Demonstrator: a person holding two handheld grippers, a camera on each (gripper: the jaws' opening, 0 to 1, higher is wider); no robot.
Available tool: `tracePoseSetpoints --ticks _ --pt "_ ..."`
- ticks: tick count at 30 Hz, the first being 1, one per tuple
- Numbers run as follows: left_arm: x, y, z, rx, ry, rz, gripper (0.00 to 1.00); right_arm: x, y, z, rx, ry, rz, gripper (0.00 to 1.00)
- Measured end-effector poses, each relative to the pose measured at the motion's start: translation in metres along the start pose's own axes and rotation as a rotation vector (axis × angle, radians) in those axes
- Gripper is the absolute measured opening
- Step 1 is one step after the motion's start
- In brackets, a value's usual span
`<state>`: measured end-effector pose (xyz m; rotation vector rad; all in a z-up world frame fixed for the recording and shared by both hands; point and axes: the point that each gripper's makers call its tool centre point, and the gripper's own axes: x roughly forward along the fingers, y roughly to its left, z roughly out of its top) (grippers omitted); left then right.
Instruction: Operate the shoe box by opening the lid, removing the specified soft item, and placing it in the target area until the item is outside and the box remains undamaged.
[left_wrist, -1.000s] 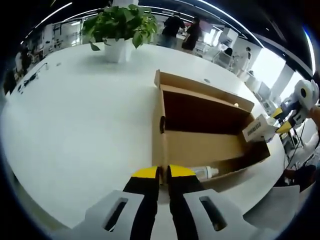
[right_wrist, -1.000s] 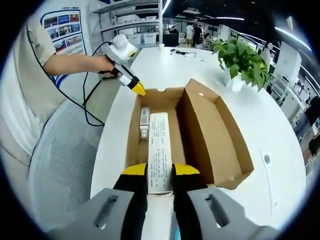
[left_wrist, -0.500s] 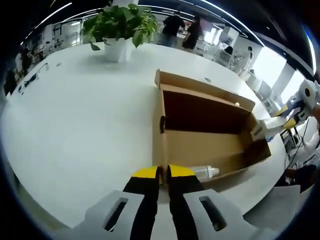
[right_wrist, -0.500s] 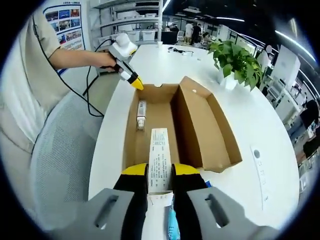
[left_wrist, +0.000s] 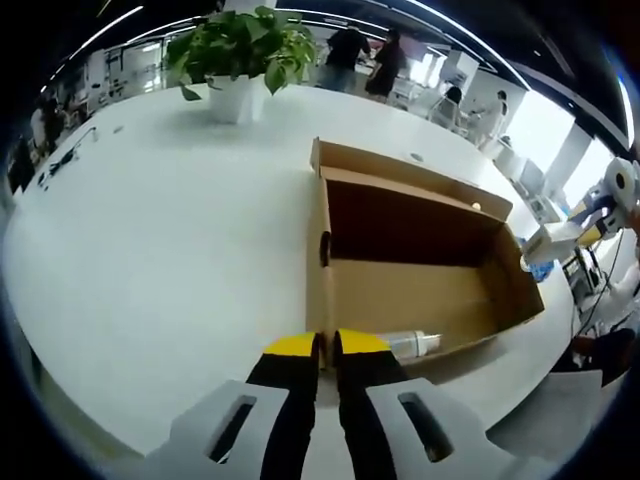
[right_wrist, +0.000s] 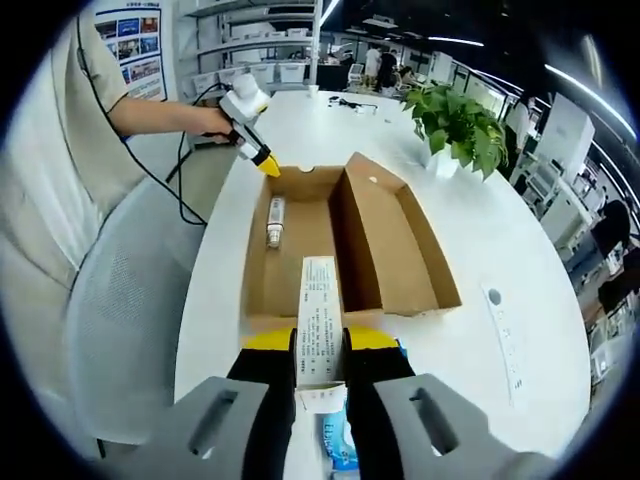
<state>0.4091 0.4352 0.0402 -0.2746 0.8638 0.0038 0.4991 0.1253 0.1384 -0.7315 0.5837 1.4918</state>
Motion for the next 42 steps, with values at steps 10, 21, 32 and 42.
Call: tracePoseSetpoints --ticks 10,21,32,42 --pt "0.001 0.001 0.0 0.0 0.007 0.005 0.03 -0.024 -0.016 -0.004 0.023 -0.035 -0.052 0.14" --pt "0.001 0.001 0.0 -0.019 0.007 0.001 0.03 -0.037 -0.033 -0.031 0.037 0.004 -0.076 0.14" --pt "0.002 0.002 0.0 -0.025 0.019 0.001 0.03 -0.051 -0.058 -0.057 0.043 0.044 -0.099 0.14" --pt "0.002 0.002 -0.001 -0.023 0.019 0.015 0.03 -0.059 -0.073 -0.075 0.04 0.078 -0.116 0.14"
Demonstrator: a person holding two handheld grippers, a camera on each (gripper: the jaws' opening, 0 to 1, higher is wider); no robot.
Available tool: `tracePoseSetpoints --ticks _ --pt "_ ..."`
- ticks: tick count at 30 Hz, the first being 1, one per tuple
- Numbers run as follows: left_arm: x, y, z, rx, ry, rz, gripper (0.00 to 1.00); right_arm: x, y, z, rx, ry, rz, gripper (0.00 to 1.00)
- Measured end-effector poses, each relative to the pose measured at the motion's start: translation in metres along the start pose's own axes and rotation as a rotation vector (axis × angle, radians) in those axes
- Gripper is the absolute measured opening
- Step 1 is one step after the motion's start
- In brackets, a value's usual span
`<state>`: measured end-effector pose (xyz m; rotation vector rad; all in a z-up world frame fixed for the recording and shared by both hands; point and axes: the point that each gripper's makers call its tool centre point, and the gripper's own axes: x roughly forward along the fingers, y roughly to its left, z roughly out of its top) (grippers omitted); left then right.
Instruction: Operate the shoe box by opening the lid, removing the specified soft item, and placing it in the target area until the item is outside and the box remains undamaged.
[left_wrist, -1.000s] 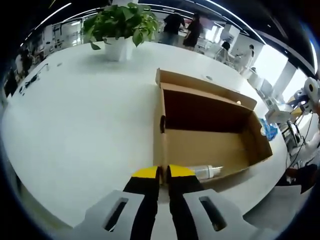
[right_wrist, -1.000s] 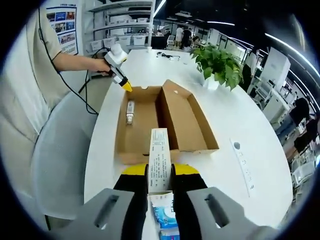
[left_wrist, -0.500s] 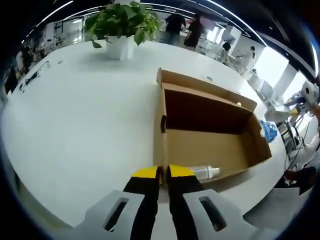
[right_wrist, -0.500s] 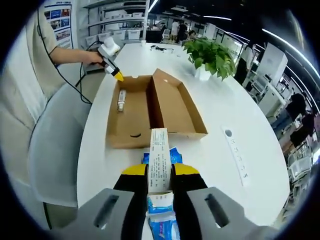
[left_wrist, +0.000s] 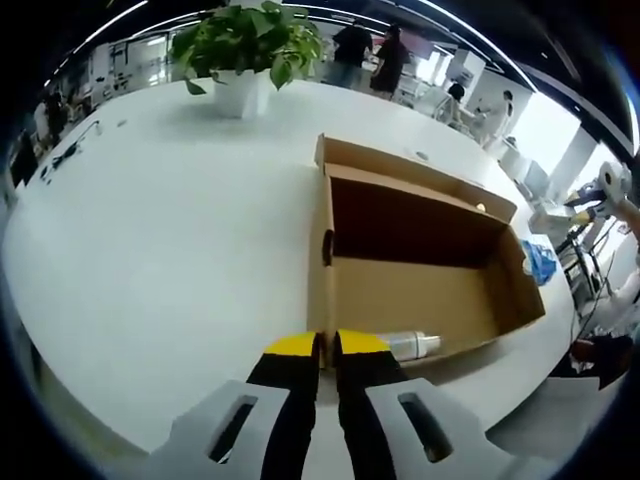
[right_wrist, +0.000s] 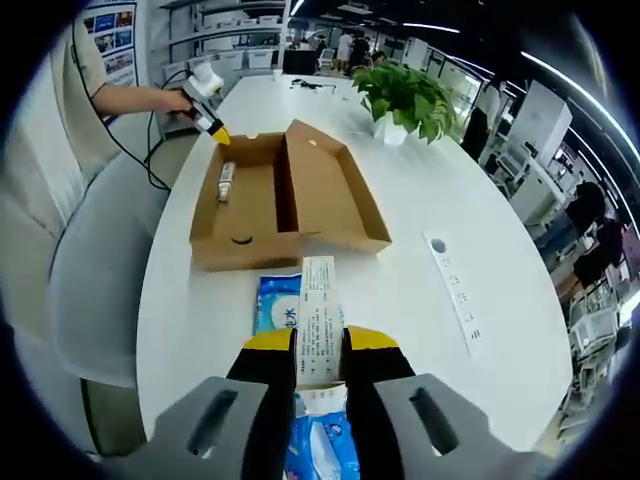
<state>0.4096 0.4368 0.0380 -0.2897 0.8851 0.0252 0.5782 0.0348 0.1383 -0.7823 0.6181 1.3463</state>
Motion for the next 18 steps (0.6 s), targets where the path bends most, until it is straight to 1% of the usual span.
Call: tracePoseSetpoints --ticks 13,18 --pt "0.0 0.0 0.0 0.002 0.011 0.011 0.02 0.005 -0.024 -0.03 0.013 0.05 -0.019 0.15" --pt "0.0 0.001 0.0 0.0 0.012 0.015 0.02 0.006 -0.033 -0.045 0.013 0.075 -0.024 0.15"
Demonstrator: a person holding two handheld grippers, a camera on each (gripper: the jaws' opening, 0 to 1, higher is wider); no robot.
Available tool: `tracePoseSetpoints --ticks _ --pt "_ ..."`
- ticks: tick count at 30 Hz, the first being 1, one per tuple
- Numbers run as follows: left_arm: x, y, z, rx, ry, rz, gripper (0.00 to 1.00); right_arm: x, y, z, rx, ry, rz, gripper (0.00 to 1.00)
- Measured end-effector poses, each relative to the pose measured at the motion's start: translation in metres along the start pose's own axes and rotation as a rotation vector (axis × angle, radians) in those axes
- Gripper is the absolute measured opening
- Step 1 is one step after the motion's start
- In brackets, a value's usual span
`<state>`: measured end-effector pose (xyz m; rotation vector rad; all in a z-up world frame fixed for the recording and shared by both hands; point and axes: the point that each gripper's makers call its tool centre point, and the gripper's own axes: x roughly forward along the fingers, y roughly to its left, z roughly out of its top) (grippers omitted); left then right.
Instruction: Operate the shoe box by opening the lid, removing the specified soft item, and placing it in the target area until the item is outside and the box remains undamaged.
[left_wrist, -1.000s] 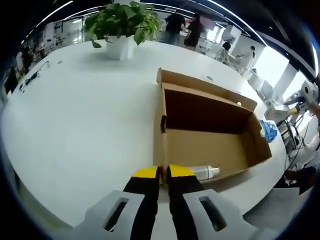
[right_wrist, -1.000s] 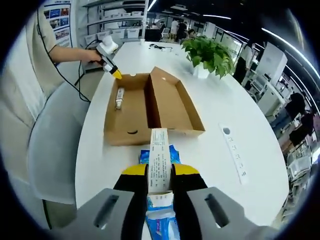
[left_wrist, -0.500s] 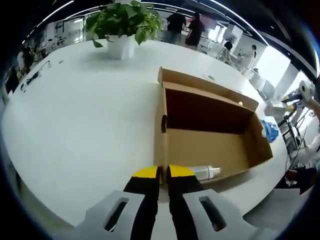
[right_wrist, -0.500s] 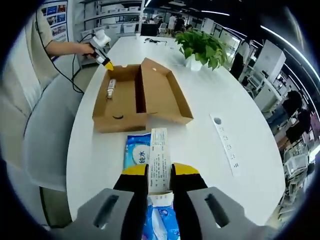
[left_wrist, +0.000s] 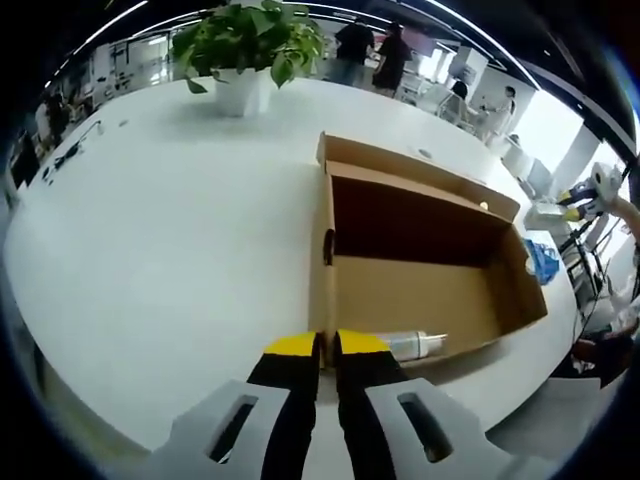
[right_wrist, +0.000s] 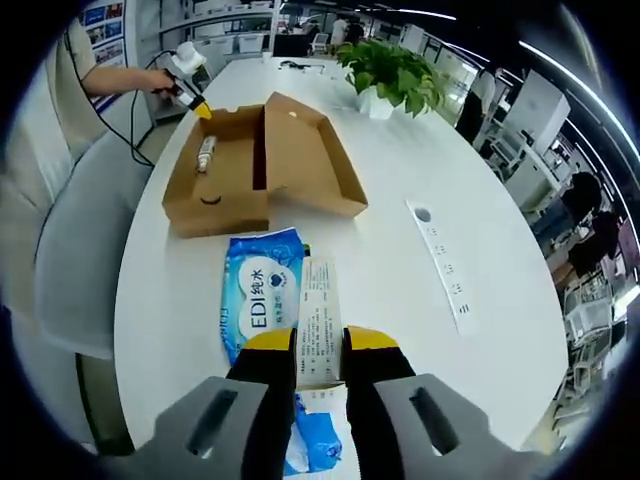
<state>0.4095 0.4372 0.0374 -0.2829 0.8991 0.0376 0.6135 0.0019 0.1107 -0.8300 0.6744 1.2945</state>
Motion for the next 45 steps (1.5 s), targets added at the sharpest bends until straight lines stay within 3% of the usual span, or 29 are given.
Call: tracePoseSetpoints --ticks 16,33,39,41,45 --pt "0.001 -0.001 0.0 0.003 0.013 0.023 0.02 0.017 -0.023 -0.047 0.014 0.077 -0.002 0.15" --pt "0.001 -0.002 0.0 0.008 0.035 0.035 0.02 0.022 -0.031 -0.095 0.045 0.145 0.001 0.15" --pt "0.001 -0.002 0.0 0.012 0.039 0.036 0.02 0.022 -0.028 -0.116 -0.011 0.221 0.018 0.15" --pt "0.001 -0.001 0.0 0.015 0.042 0.038 0.02 0.021 -0.028 -0.126 -0.074 0.27 0.034 0.15" --pt "0.002 -0.001 0.0 0.016 0.044 0.04 0.02 0.024 -0.03 -0.132 -0.09 0.281 0.035 0.15"
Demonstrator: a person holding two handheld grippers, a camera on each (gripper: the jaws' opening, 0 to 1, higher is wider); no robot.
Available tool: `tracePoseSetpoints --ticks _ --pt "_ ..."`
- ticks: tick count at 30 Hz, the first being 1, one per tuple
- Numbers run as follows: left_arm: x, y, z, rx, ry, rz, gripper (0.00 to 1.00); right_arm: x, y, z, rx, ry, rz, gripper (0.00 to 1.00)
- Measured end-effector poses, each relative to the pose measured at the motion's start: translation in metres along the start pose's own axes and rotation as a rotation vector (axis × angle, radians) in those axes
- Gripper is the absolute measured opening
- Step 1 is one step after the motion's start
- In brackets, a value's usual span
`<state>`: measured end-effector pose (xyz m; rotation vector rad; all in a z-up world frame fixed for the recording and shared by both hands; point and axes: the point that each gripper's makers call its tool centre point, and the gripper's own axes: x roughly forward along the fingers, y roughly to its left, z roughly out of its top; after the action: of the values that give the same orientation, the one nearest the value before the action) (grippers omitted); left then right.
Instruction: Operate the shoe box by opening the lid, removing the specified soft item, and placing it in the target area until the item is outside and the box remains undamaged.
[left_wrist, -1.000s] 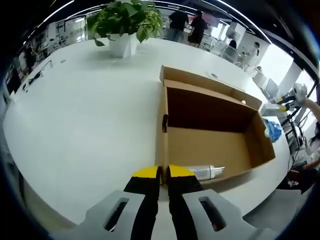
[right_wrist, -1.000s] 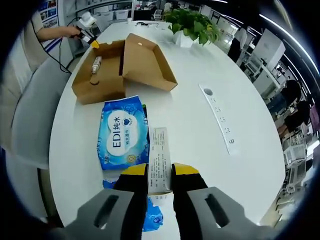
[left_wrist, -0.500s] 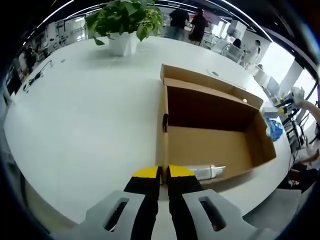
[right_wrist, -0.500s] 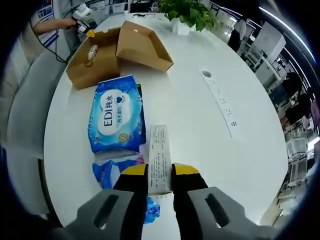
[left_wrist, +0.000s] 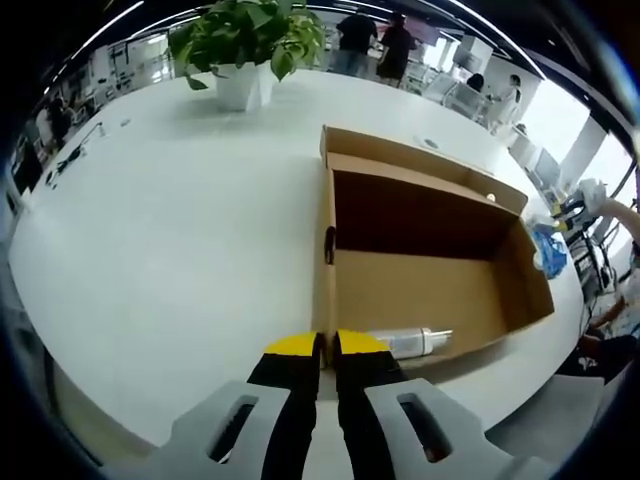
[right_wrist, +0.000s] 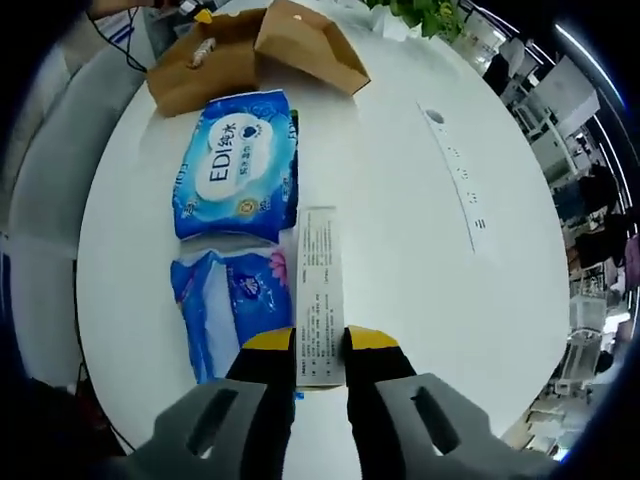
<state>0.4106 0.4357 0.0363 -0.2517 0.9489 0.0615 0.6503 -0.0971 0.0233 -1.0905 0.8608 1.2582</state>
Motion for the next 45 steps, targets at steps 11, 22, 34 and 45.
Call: tracePoseSetpoints --ticks 11,22,34,45 --pt "0.0 0.0 0.0 0.001 0.0 0.007 0.02 0.012 -0.008 -0.018 -0.105 0.072 -0.006 0.16" --pt "0.0 0.001 0.0 -0.003 0.0 0.006 0.02 0.014 -0.012 -0.022 -0.109 0.077 -0.008 0.16" --pt "0.0 0.001 0.0 0.007 0.0 0.009 0.02 0.013 -0.015 -0.025 -0.087 0.101 -0.032 0.18" --pt "0.001 0.0 0.001 0.038 -0.003 0.007 0.03 -0.003 -0.02 -0.025 -0.017 0.073 -0.142 0.24"
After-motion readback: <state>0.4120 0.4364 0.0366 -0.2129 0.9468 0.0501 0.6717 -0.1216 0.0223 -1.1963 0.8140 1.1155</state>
